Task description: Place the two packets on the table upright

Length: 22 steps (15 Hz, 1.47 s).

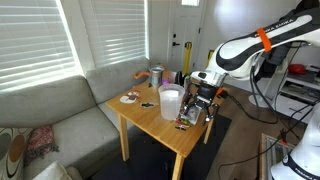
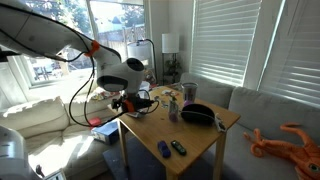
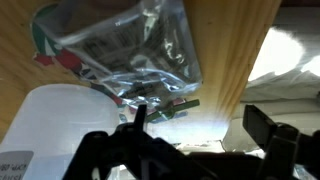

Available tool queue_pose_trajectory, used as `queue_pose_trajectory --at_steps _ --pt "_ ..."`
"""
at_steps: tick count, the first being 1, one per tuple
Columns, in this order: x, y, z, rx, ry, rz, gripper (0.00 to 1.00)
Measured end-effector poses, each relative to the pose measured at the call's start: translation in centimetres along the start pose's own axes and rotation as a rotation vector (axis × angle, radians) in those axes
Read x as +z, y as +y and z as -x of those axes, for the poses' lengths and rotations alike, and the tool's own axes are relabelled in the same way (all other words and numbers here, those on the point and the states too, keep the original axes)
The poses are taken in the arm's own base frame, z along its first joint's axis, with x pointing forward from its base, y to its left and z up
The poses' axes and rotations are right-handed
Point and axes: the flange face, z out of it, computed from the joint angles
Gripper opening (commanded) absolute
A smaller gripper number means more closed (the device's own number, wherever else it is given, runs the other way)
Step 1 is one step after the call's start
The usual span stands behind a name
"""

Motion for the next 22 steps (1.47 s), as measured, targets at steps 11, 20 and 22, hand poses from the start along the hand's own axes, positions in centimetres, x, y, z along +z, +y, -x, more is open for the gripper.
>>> queue_pose_trajectory --at_steps 11,20,22 --pt "0.5 1.2 0.1 0.027 0.020 0.000 0.84" --pt "1.5 1.2 -0.2 -0.017 0.028 -0.019 1.00" --pt "1.7 1.2 -0.4 -0.026 0.039 -0.021 1.00"
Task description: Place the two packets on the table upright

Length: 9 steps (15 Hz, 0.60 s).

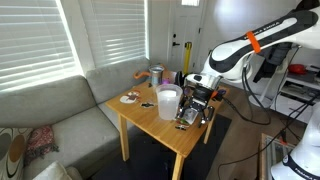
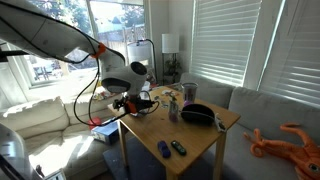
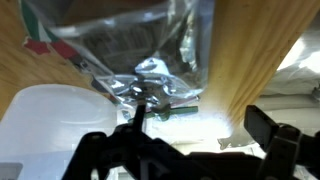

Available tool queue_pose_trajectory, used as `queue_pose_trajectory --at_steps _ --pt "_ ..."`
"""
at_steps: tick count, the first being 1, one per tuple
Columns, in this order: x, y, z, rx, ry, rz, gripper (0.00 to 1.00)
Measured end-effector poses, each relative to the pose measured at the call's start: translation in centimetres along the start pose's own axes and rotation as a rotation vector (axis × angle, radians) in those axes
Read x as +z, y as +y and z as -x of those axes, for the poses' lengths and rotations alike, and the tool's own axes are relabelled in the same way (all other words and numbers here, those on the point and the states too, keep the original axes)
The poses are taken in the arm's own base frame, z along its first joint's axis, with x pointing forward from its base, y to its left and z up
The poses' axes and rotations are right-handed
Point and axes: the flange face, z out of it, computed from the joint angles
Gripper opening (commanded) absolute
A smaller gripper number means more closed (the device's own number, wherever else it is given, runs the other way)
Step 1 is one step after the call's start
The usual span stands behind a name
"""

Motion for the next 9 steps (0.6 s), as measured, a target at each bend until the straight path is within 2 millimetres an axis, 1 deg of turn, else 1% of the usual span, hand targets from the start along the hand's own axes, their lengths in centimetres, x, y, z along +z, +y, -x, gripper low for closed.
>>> queue_pose_trajectory --at_steps 4,5,6,7,8,9 --pt "0.04 0.39 -0.17 -0.012 0.022 0.012 1.00" --pt "0.07 0.57 -0.14 -0.007 0.027 0.020 0.91" --pt "0.19 0.69 -0.02 -0.002 0.027 0.025 0.74" --pt "0.38 0.77 0.11 0.003 0.027 0.026 0.68" --pt "0.57 0.85 0.25 0.006 0.024 0.026 0.59" --pt "0.70 0.93 0.35 0.009 0.022 0.027 0.53"
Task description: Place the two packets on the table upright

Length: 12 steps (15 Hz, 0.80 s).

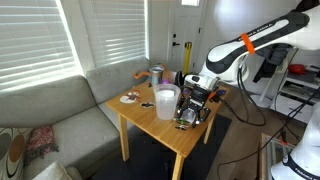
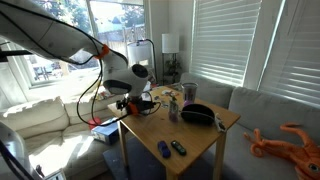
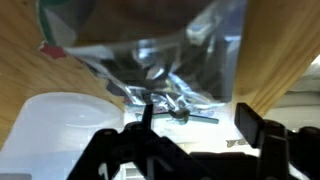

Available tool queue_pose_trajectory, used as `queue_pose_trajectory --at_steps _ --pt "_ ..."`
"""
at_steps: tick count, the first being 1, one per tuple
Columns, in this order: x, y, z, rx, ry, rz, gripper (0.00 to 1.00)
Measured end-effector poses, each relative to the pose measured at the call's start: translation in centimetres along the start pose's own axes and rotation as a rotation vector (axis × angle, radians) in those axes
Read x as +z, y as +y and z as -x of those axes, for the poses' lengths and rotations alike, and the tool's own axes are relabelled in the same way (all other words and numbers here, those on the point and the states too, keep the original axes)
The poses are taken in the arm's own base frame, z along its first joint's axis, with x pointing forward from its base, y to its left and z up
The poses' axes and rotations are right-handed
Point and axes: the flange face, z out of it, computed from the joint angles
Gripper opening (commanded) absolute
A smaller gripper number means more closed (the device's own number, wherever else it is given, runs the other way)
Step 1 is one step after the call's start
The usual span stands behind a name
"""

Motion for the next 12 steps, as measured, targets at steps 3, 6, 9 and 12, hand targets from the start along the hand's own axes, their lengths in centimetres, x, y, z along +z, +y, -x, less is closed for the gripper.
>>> queue_pose_trajectory --at_steps 3,6,9,12 --pt "-0.01 0.27 -0.09 -0.001 0.000 0.004 0.33" --pt "-0.26 0.49 -0.44 -0.006 0.004 0.011 0.17" --pt "-0.45 0.69 -0.60 -0.007 0.008 0.016 0.03" --pt "-0.80 0.85 -0.48 0.004 0.026 0.024 0.06"
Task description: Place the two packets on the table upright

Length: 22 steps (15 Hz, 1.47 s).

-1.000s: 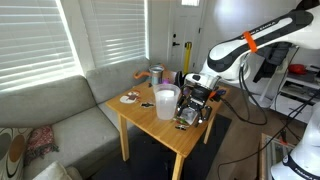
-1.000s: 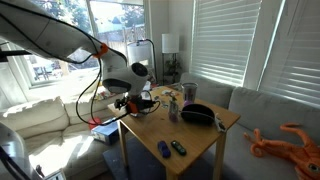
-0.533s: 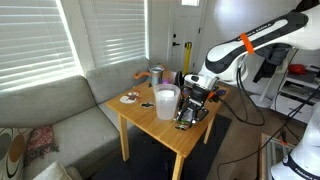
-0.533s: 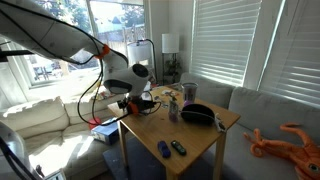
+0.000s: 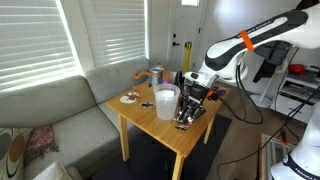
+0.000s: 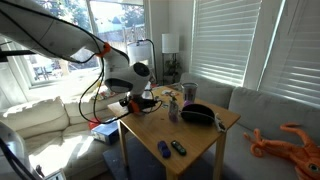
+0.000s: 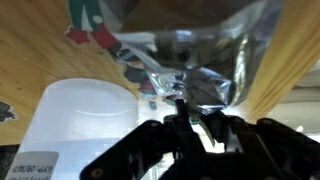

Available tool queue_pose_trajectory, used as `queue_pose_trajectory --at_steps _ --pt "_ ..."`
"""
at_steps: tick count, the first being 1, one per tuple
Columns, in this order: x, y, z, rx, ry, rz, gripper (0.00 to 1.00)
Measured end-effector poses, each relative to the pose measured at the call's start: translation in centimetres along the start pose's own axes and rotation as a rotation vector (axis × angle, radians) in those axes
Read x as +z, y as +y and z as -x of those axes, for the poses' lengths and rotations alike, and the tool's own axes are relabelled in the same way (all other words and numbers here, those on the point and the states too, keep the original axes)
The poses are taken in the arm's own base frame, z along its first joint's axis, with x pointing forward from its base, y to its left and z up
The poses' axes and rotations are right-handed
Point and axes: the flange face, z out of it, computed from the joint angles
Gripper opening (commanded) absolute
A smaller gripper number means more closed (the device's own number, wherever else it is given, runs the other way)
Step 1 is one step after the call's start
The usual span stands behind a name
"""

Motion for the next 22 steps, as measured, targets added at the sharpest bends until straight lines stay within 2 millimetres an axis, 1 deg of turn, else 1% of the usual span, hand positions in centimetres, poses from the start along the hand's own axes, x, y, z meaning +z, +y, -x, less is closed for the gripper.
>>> queue_pose_trajectory --at_steps 4,8,12,15,18,22 --pt "-1.0 0.2 0.8 0.014 0.047 0.008 0.06" --pt "-3.3 0.1 1.7 0.015 0.171 0.009 0.06" --pt "-6.4 -1.3 2.8 0.003 0.352 -0.003 0.06" --pt "-8.0 -2.6 4.2 -0.005 0.465 -0.011 0.06" --pt "-8.7 -3.6 5.9 -0.015 0.533 -0.010 0.06" --pt "-8.5 -4.6 7.4 -0.027 0.625 0.018 0.06"
